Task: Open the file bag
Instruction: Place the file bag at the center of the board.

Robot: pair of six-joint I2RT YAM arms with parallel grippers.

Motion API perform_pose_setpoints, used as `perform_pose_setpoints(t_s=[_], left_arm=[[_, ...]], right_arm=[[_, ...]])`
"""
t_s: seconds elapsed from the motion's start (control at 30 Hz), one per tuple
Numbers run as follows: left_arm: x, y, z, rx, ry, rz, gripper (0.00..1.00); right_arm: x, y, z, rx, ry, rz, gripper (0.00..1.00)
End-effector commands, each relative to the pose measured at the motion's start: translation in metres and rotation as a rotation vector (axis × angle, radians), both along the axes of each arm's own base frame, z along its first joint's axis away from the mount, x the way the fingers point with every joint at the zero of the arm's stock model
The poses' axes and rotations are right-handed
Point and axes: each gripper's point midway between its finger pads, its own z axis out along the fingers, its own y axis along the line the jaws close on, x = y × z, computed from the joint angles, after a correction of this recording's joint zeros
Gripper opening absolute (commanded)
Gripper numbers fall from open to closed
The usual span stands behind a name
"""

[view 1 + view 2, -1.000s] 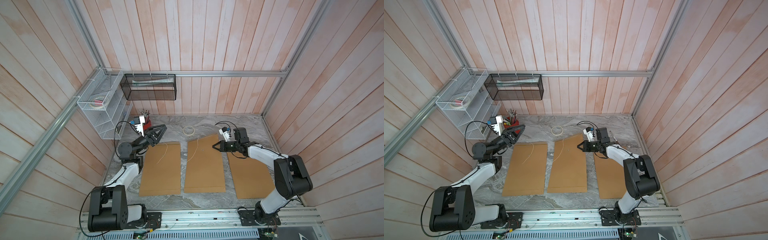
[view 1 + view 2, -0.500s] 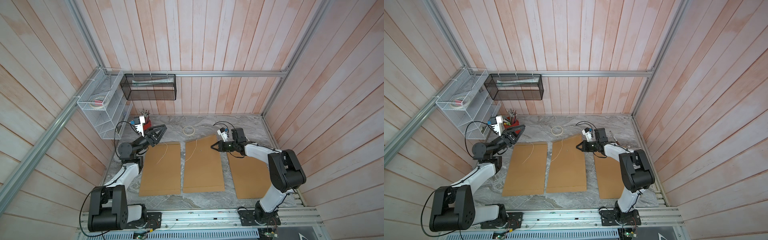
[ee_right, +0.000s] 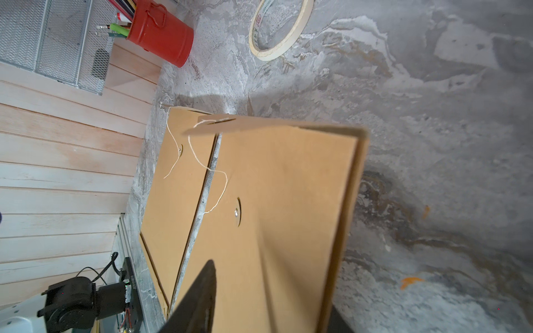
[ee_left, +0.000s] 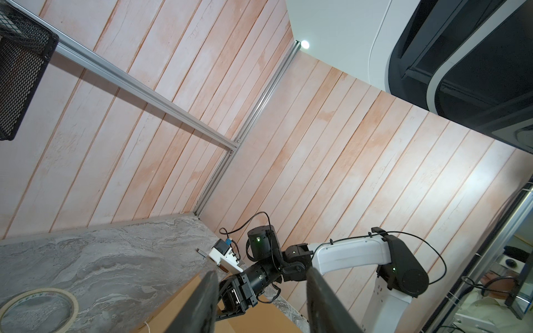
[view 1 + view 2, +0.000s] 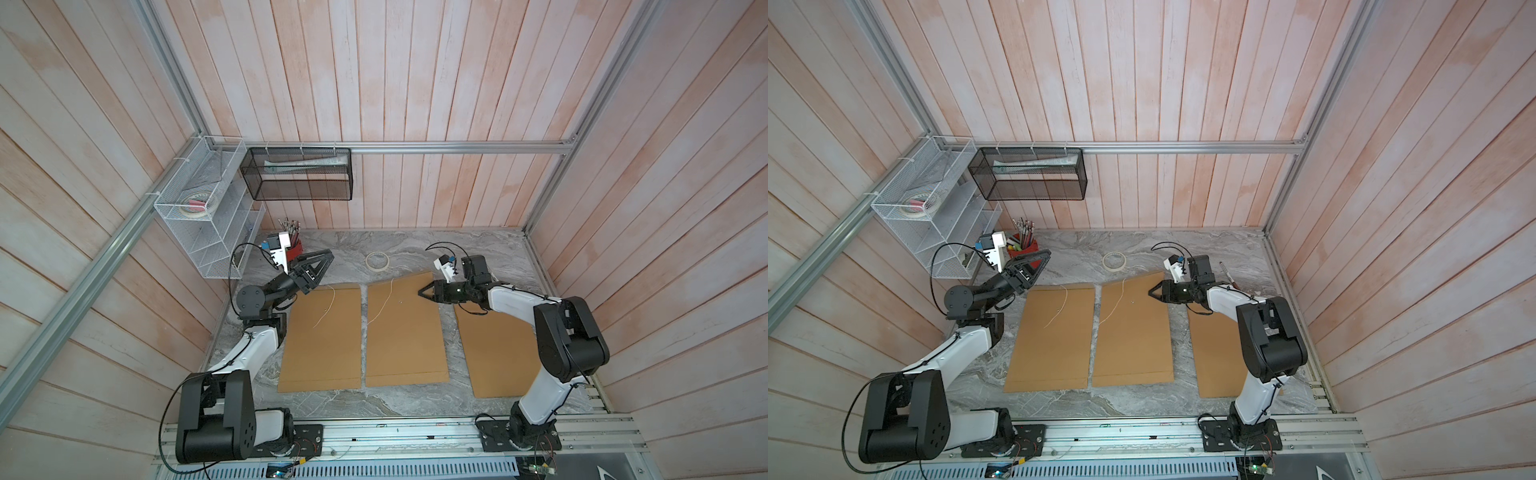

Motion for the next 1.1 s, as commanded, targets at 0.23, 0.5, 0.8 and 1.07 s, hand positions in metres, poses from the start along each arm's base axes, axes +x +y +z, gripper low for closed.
perform_pose_setpoints(t_s=[0.23,0.5,0.8,1.07], left_arm=[[0.005,0.000,-0.007,0.005,0.013,-0.004,0.52],[0.028,-0.022,-0.029,0.072,0.109,0.022,0.54],[0.025,-0.135,-0.088,0.213,0.326,-0.043,0.72],[0.004,-0.227,-0.155,0.260,0.531,-0.194,0.81]], right_arm=[[0.031,-0.039,-0.008,-0.246,0.008,-0.202,0.58],[0.040,-0.095,0.016,-0.406,-0.057,-0.433,0.64],[0.023,-0.161,0.029,-0.370,-0.040,-0.652,0.69],[0.001,-0.208,0.021,-0.373,0.020,-0.787,0.73]])
